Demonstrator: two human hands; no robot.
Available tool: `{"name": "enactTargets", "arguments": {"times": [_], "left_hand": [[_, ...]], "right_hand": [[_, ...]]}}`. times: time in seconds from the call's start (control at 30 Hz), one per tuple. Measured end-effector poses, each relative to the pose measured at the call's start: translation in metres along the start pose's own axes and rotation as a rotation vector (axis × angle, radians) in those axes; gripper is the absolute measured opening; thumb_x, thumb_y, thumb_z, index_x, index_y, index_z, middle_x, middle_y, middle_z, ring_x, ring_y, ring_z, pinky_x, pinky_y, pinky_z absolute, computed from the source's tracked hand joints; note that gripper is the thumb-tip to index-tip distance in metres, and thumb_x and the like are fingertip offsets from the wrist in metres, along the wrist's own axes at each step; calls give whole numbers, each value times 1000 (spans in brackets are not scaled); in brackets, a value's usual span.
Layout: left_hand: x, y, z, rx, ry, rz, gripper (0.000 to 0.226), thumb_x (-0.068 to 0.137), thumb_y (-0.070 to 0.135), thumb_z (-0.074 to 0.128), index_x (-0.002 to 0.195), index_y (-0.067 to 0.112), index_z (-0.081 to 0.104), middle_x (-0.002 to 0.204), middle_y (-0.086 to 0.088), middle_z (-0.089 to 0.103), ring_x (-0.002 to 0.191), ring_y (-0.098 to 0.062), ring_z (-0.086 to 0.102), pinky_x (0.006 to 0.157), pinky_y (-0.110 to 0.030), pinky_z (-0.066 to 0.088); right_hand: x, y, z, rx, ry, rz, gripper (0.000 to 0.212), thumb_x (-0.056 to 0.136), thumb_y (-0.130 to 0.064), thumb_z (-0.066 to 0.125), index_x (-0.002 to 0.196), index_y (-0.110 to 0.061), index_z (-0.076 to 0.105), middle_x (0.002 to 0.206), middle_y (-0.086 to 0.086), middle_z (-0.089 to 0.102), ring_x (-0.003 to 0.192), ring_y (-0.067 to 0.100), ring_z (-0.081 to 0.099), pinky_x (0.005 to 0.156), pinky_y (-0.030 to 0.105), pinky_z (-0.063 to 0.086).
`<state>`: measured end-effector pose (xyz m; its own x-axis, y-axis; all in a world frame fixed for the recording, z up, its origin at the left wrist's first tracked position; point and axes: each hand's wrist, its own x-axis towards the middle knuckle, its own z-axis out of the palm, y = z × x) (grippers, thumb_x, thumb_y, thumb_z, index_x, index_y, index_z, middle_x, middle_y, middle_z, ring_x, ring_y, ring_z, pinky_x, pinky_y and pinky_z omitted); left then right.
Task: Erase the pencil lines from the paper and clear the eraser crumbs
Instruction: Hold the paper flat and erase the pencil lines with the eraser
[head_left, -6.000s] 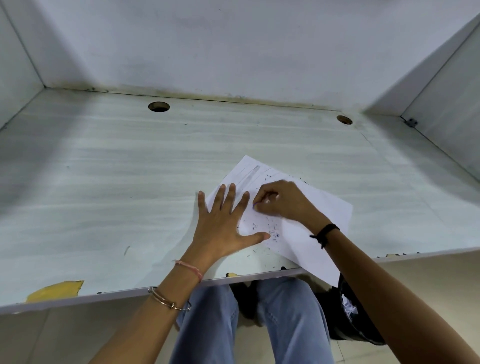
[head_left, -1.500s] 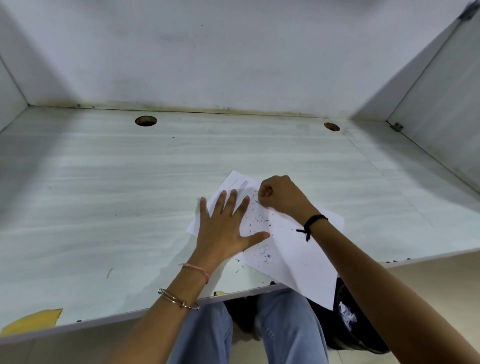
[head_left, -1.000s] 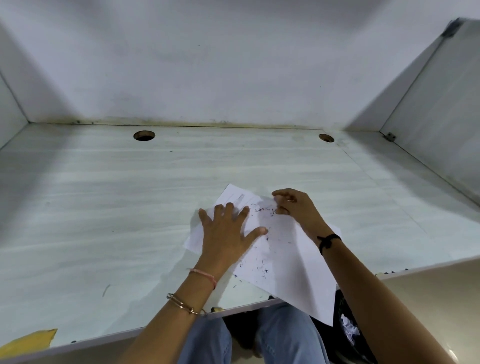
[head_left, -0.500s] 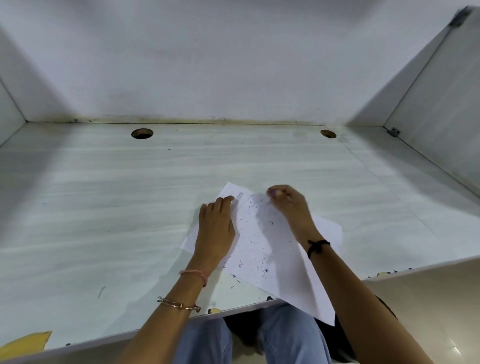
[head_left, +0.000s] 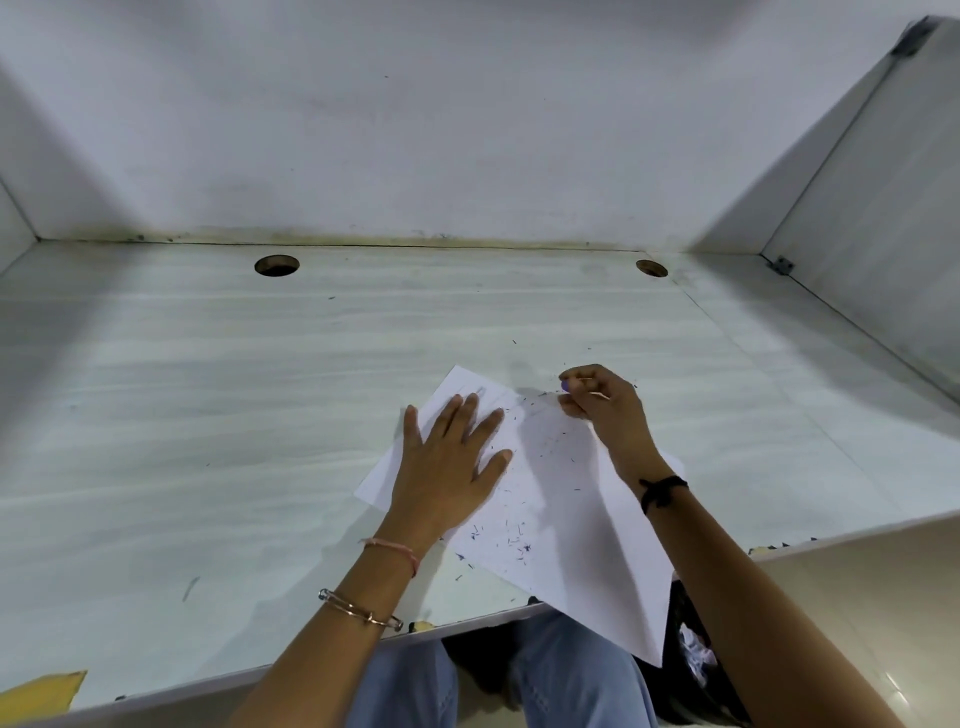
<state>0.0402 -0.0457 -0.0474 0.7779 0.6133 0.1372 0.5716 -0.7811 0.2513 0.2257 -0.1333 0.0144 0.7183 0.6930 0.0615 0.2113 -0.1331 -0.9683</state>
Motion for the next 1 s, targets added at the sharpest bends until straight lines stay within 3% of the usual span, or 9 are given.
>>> {"name": "enactTargets", "arguments": {"times": [0.17, 0.33, 0.4, 0.5, 0.6, 0.67, 0.77, 0.87, 1.0], "left_hand": [[0, 2, -1, -8, -11, -5, 79, 80, 79, -2, 152, 47, 10, 164, 6, 3, 150, -14, 0, 115, -60, -7], [-1, 0, -1, -12, -8, -2, 85, 75, 81, -4, 151, 48, 10, 164, 5, 1, 150, -14, -1, 115, -60, -8], [-1, 1, -1, -14, -13, -5, 86, 74, 82, -5, 152, 48, 11, 164, 5, 1, 150, -14, -3, 115, -59, -9], [0, 1, 0, -1, -4, 4, 85, 75, 80, -5, 152, 47, 9, 164, 4, 1, 150, -15, -1, 114, -61, -8], [0, 0, 1, -5, 5, 6, 83, 77, 80, -2, 152, 47, 11, 164, 4, 2, 150, -15, -1, 114, -60, -9], [0, 0, 1, -8, 4, 3, 84, 76, 80, -2, 152, 47, 12, 164, 5, 2, 150, -15, -1, 114, -60, -9], [0, 0, 1, 4, 8, 10, 82, 78, 80, -2, 152, 46, 10, 164, 4, 3, 150, -16, 0, 114, -61, -8], [0, 0, 2, 2, 6, 10, 82, 78, 80, -2, 152, 46, 8, 164, 3, 2, 150, -16, -1, 113, -60, -10], [0, 0, 0, -17, -8, 3, 86, 75, 81, -3, 152, 46, 11, 164, 4, 1, 150, -15, -3, 113, -60, -11]], "right_hand": [[-17, -3, 15, -392, -207, -104, 11, 80, -3, 69, 87, -10, 73, 80, -5, 70, 64, -9, 60, 65, 3, 43], [-3, -8, 28, -603, -193, -179, 11, 77, 2, 66, 84, -5, 73, 75, 2, 65, 57, -2, 55, 56, 1, 40], [7, -13, 23, -637, -140, -123, 12, 78, 1, 65, 86, -3, 73, 80, 8, 68, 62, 5, 56, 54, 4, 41], [-3, -14, 31, -707, -224, -161, 11, 78, -2, 66, 84, -7, 74, 77, 3, 67, 65, 9, 58, 60, 15, 47], [-6, -11, 28, -692, -232, -163, 10, 78, -2, 66, 83, -7, 74, 74, 0, 65, 64, 8, 58, 58, 11, 44], [6, -13, 19, -683, -148, -114, 10, 78, -1, 65, 83, -5, 73, 76, 4, 67, 68, 14, 60, 59, 16, 46], [4, -17, 30, -756, -207, -140, 11, 77, -2, 65, 83, -3, 73, 79, 9, 69, 69, 16, 61, 59, 20, 45], [-5, -14, 37, -783, -262, -175, 11, 76, -5, 64, 81, -6, 74, 73, 5, 68, 60, 9, 56, 54, 16, 43], [15, -20, 18, -718, -163, -43, 9, 78, -2, 63, 79, -4, 72, 70, 3, 64, 51, 3, 50, 41, 4, 33]]}}
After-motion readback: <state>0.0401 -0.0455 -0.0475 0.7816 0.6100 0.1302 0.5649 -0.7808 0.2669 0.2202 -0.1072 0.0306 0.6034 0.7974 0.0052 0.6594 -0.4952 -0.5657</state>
